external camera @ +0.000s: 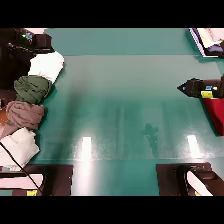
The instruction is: Fold the shirts.
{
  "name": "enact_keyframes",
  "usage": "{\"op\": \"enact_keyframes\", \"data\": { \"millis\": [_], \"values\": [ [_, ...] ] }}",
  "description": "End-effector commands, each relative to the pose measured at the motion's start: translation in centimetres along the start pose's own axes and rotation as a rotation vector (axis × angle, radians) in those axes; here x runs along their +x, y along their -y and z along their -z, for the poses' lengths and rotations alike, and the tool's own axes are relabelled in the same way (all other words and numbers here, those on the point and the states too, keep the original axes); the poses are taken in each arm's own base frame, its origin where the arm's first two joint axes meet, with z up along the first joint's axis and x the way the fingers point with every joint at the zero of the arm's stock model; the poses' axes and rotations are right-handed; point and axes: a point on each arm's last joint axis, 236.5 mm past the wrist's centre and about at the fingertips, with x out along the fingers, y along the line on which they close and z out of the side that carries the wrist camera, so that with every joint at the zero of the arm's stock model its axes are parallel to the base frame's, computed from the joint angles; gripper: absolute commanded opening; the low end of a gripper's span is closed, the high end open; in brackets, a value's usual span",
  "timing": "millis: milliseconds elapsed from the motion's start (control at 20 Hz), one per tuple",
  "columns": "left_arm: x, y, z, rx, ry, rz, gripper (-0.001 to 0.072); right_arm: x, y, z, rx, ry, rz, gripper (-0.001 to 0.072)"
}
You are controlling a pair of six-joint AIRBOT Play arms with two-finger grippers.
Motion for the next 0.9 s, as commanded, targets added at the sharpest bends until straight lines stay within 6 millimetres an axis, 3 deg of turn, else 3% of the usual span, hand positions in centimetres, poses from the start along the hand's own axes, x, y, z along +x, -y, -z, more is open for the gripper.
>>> {"op": "enact_keyframes", "data": {
  "millis": [0, 700, 800, 850],
  "values": [
    [0.0, 0.0, 0.0, 0.0, 0.002, 0.0, 0.0026, 0.0, -0.2, -0.1, -0.004, 0.006, -0.003, 0.0021],
    [0.0, 0.3, -0.1, -0.002, 0.004, 0.011, 0.0026, 0.0, -0.1, -0.7, -0.005, 0.031, -0.002, 0.0022],
    [0.1, -0.6, -1.8, 0.022, 0.074, -0.023, 0.0028, 0.0, -0.2, -0.7, -0.004, 0.03, -0.002, 0.0022],
    [0.3, -1.8, -2.7, 0.038, 0.108, -0.073, 0.0237, 0.0, -0.2, -0.7, -0.004, 0.03, -0.003, 0.0021]
  ]
}}
